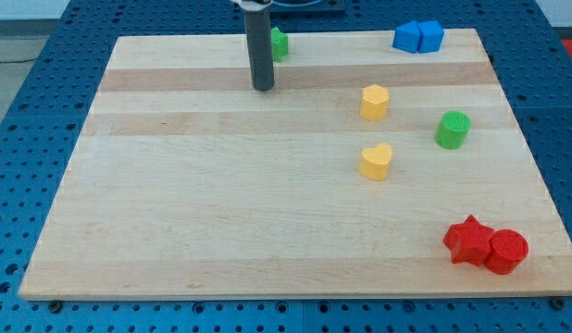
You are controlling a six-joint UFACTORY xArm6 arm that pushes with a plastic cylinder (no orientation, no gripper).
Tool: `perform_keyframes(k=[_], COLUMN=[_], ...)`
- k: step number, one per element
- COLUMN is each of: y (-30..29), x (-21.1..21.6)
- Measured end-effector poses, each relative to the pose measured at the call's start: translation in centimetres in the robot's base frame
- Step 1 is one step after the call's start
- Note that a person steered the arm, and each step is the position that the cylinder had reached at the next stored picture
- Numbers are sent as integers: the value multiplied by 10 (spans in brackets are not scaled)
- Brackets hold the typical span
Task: Slide the green circle to the right of the green star
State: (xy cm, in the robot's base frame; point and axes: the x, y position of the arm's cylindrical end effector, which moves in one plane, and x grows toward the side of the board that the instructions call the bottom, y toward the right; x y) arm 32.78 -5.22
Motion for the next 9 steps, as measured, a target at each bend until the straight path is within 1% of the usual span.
perform_keyframes(k=[1, 3, 4, 5, 6, 7, 8, 9], y=[2, 36, 59, 101, 176, 264, 329, 361], x=[40, 115, 157, 184, 192, 191, 172, 133])
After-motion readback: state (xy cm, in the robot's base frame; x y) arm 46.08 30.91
